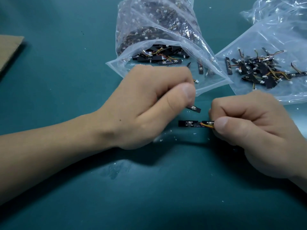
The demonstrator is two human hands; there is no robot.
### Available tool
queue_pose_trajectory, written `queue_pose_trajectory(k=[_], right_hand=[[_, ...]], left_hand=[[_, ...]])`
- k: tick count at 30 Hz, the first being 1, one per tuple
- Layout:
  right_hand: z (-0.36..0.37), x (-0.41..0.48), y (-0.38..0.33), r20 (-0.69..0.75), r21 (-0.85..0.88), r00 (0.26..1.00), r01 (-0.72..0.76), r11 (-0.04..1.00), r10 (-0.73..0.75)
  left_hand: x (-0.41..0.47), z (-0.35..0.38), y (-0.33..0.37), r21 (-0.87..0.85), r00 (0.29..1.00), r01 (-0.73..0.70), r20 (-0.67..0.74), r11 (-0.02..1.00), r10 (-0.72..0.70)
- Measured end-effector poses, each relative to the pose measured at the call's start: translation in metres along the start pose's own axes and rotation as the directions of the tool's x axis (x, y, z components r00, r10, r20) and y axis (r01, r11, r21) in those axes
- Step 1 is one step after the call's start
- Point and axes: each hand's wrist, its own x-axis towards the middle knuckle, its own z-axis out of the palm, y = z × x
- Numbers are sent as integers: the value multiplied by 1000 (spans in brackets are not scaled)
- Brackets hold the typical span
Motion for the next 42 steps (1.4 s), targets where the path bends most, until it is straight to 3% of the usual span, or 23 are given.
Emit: queue_pose_trajectory(k=[3, 6, 10, 13, 16, 18, 21, 23, 28, 30, 34, 42], right_hand=[[-1, 1, 6, -219, 266, 975, 17, 964, 43], [-7, 6, 12, -379, 405, 914, 22, 914, 145], [-2, 5, 11, -372, 313, 914, -41, 949, 162], [6, -1, 4, -226, 81, 972, -48, 996, 65], [8, -3, 2, -149, -134, 989, -34, 990, 13], [8, -3, 3, -197, -105, 980, -42, 994, 20], [6, 0, 4, -315, 86, 942, -91, 992, 114], [5, 2, 4, -318, 153, 936, -109, 982, 153], [10, 3, 4, -239, -57, 965, -129, 990, 112], [9, 2, 4, -271, -36, 958, -104, 994, 91], [7, 3, 5, -320, 20, 945, -69, 997, 72], [8, 1, -4, -316, -30, 947, -67, 997, 54]], left_hand=[[3, 1, -5, -10, 985, 83, -149, 997, -83], [7, 4, -10, 86, 967, 208, -170, 974, -191], [4, 11, -13, 396, 978, 204, -55, 895, -199], [3, 12, -12, 454, 985, 168, -35, 875, -170], [3, 11, -13, 446, 987, 154, -34, 882, -156], [3, 12, -13, 429, 989, 147, -48, 891, -140], [5, 10, -12, 331, 985, 148, -133, 932, -109], [5, 8, -13, 262, 985, 108, -157, 959, -68], [3, 8, -12, 267, 992, -38, -107, 963, 69], [3, 7, -12, 254, 989, -68, -110, 965, 98], [3, 5, -12, 209, 996, -18, -80, 978, 35], [5, 4, -15, 39, 996, 85, -19, 996, -85]])
